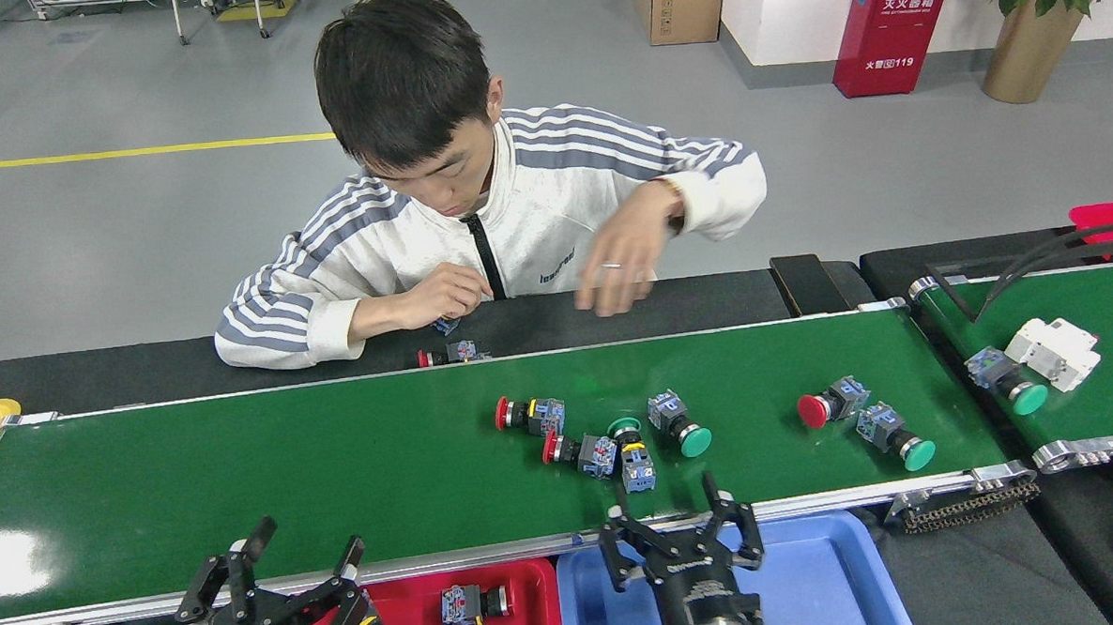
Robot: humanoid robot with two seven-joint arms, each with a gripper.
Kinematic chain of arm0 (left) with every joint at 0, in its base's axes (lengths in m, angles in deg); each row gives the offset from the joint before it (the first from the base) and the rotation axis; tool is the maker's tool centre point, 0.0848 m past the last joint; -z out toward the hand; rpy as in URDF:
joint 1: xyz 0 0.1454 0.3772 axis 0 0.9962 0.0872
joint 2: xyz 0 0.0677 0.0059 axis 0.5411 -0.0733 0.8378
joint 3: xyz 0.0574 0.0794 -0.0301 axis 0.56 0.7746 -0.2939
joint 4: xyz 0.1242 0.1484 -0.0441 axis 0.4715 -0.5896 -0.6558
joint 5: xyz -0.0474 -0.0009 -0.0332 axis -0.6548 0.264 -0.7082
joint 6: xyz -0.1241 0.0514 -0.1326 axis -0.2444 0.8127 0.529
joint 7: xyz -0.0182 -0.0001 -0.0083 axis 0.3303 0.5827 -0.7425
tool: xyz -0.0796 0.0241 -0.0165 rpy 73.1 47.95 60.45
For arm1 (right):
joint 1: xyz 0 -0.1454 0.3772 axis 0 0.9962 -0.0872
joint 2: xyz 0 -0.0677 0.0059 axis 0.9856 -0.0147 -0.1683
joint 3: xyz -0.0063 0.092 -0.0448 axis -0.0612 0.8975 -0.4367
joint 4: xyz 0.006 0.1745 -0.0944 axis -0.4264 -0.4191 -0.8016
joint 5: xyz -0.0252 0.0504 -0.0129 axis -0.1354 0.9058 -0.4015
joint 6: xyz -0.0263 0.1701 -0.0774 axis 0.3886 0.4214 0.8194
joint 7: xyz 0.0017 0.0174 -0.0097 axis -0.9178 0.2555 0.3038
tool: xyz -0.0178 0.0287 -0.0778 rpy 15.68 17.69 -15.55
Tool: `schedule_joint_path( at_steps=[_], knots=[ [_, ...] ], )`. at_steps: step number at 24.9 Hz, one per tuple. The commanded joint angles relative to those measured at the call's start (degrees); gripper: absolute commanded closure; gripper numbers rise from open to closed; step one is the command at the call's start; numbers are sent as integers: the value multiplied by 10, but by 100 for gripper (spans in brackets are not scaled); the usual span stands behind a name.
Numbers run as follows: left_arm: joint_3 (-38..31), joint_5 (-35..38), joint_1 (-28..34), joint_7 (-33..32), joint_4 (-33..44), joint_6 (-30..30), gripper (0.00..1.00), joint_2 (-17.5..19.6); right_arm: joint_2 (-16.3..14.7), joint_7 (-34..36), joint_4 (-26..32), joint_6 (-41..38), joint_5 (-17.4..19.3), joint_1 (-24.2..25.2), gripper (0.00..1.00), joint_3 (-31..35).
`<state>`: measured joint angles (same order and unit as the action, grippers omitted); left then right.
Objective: Pick switch part from conveyor to tray
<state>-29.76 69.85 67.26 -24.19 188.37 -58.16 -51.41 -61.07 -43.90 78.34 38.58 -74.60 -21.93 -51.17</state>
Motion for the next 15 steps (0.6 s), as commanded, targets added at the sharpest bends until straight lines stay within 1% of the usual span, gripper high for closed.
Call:
schedule_joint_path(
  at_steps=[1, 2, 3, 4, 5, 6, 7, 8, 10, 13, 15],
  knots=[
    [0, 2, -7, -1, 7, 8, 0, 1, 13, -5, -27, 2, 2, -28, 0, -2],
    [-1, 2, -8, 0, 6, 8, 0, 1, 13, -5, -40, 2, 4, -41, 0, -2],
    [-4, 2, -7, -1, 6, 8, 0, 2, 14, -7, -45, 2, 5, -48, 5, -2],
    [-6, 1, -5, 0, 6, 8, 0, 1, 13, -13, -47, -1, 5, -49, 18, -2],
    [-8, 1, -4, 0, 5, 8, 0, 1, 10, -26, -50, -4, 3, -54, 50, -2],
    [-9, 2, -2, -1, 5, 9, 0, 1, 6, -35, -53, -5, 3, -59, 74, -2],
    [-14, 2, 1, -1, 5, 10, 0, 1, -4, -40, -57, -5, 4, -64, 86, -2],
    [-24, 0, 5, 0, 6, 9, 0, 1, -11, -40, -55, -10, 4, -64, 93, -2],
    [-48, -1, 18, 0, 8, 8, 0, 1, -16, -40, -52, -19, 4, -63, 98, -2],
    [-90, -3, 35, 1, 7, 8, 0, 2, -17, -39, -39, -21, 2, -57, 98, -5],
    [-114, -4, 44, 2, 7, 7, 0, 3, -22, -39, -1, -29, 0, -38, 98, -26]
  ],
)
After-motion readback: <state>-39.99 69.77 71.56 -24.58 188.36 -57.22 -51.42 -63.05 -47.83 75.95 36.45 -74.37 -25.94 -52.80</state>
